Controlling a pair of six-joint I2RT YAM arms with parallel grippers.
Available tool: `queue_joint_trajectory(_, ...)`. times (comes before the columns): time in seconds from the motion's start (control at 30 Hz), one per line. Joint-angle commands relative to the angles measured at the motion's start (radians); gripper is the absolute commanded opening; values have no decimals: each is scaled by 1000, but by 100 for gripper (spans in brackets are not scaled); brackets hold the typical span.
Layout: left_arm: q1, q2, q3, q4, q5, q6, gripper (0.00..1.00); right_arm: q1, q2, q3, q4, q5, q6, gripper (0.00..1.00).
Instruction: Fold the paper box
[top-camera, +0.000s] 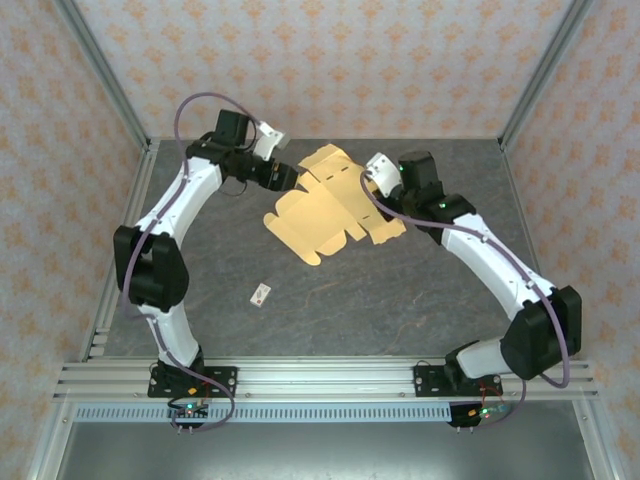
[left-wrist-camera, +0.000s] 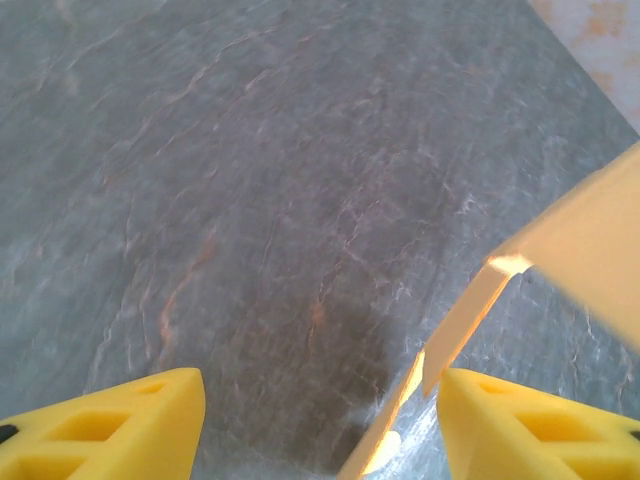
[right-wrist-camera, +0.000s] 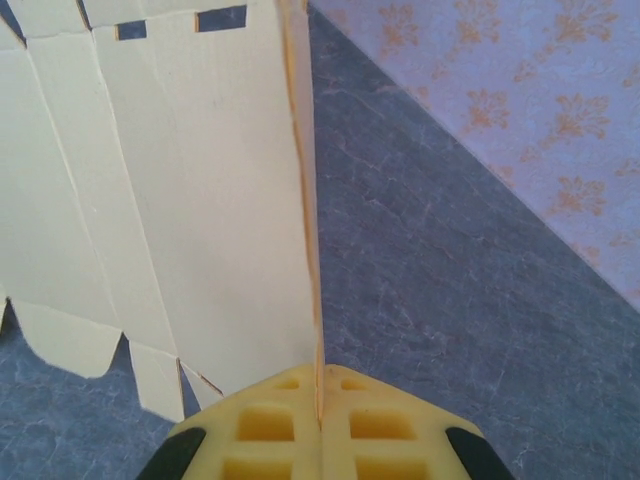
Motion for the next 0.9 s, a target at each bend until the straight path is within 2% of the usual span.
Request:
queue_joint_trajectory(0.0, -7, -97, -107, 163, -122, -121, 63, 0, 55, 86, -215, -9, 36, 0)
queue_joint_trajectory(0.2, -10, -289, -320, 267, -369, -303, 63, 0, 123, 255, -475, -42, 132, 0)
queue_joint_trajectory(0.27, -18, -353, -389, 316, -409, -381, 61, -1, 143, 309, -545, -71, 167, 0)
queue_joint_trajectory(0.43, -169, -474, -541, 351, -517, -411, 58, 3, 203, 426, -668, -44, 201, 0)
queue_joint_trajectory(0.47, -190, -493, -571, 372, -508, -429, 56, 6, 214, 450, -689, -30, 205, 0)
queue_joint_trajectory(0.53, -208, -519, -641, 459, -417, -497, 54, 14, 236, 495, -715, -22, 213, 0)
queue_joint_trajectory(0.63, -229, -496, -690, 579, -322, -619, 53, 21, 262, 523, -716, -32, 224, 0)
queue_joint_trajectory(0.87, -289, -393, -703, 705, -379, -758, 50, 56, 358, 566, -735, 76, 277, 0)
